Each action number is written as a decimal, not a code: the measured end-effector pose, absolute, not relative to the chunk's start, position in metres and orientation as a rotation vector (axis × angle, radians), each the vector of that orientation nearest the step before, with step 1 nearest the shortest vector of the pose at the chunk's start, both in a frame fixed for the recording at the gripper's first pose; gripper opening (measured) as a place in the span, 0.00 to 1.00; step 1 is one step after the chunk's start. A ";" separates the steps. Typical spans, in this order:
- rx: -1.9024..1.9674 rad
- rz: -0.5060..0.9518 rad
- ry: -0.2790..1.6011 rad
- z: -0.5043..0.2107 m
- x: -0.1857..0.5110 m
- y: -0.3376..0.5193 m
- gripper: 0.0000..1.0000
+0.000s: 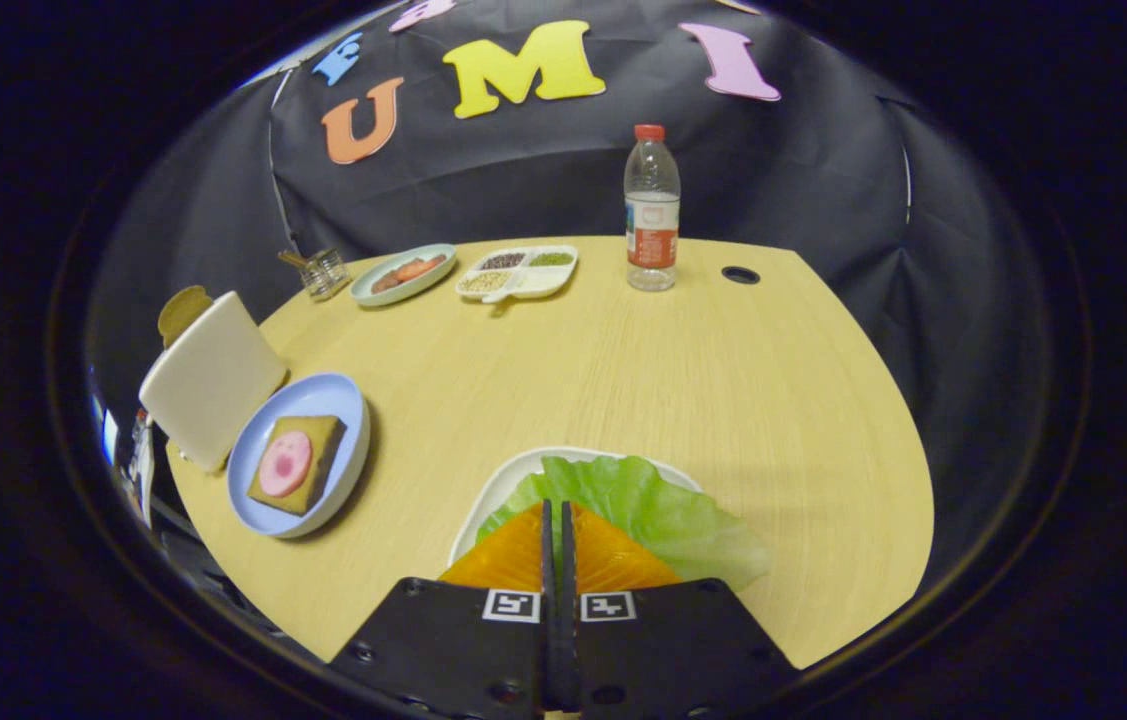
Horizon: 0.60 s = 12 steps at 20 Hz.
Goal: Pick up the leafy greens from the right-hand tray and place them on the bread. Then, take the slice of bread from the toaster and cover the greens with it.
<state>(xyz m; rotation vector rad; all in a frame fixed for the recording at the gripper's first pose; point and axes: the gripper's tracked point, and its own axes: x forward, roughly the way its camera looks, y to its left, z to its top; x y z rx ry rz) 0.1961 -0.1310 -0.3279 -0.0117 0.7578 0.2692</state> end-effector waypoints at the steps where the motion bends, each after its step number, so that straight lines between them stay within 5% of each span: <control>1: 0.008 0.271 0.749 -0.322 0.194 -0.129 0.00; 5: -0.117 0.222 0.739 -0.323 0.194 -0.145 0.00; 8: -0.168 0.255 0.733 -0.331 0.197 -0.136 0.56; 12: -0.208 0.228 0.772 -0.351 0.202 -0.142 0.98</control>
